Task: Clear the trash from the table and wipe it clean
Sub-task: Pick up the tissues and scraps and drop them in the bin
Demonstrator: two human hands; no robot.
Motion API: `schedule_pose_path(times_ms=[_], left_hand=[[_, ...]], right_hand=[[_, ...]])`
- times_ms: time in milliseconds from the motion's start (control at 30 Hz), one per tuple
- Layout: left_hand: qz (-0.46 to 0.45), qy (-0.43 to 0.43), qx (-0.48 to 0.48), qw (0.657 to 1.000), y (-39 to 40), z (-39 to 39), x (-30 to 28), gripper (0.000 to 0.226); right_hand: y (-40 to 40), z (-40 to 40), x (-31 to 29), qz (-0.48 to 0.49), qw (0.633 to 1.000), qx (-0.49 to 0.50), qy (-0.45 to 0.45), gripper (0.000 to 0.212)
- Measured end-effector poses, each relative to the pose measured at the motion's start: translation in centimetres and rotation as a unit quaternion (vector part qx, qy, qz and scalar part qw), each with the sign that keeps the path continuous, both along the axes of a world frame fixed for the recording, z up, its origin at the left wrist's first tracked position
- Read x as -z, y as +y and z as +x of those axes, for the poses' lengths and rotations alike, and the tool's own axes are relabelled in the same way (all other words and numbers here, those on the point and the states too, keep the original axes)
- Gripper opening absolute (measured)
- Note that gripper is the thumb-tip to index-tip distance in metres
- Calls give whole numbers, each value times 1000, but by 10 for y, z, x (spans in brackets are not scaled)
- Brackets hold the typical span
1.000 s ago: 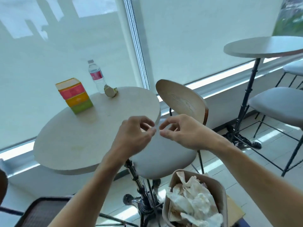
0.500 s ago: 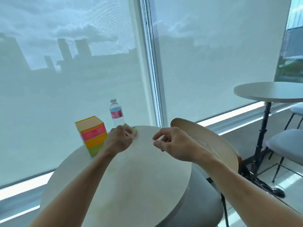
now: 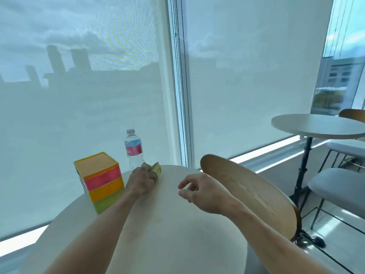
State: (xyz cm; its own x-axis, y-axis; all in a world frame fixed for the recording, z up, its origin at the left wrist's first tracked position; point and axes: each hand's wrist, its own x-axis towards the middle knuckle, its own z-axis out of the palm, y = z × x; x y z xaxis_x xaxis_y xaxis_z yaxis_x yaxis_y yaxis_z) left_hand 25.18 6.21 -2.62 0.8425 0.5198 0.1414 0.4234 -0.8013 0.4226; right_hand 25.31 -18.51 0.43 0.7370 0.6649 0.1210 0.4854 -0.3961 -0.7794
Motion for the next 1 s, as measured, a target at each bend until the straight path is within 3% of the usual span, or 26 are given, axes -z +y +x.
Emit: schedule_pose_path(times_ms=[333,433,500,633,800,1000], left_hand=[[-77,-188,82,976,-58,-54,-29,25],[-98,-214,100,967,-88,-81,-39,20],[-119,-227,121,959,-109,-98,-42,14],[-148,-226,160,949,-150,-121,-35,19],[-147,-211,198,946,-198,-145,-19,22],[-153,-231,198,940,-242,-161,-13,20]], right_hand=[[3,-2,2,64,995,25,69,34],[-7,-5,1,115,982,35,144,58],[-17,-8,-3,145,966,22,211,63],[-41,-16,-1,187,945,0,267,42],[-89,-18,10,220,942,32,250,10],[-165,-13,39,169,957,85,220,9]])
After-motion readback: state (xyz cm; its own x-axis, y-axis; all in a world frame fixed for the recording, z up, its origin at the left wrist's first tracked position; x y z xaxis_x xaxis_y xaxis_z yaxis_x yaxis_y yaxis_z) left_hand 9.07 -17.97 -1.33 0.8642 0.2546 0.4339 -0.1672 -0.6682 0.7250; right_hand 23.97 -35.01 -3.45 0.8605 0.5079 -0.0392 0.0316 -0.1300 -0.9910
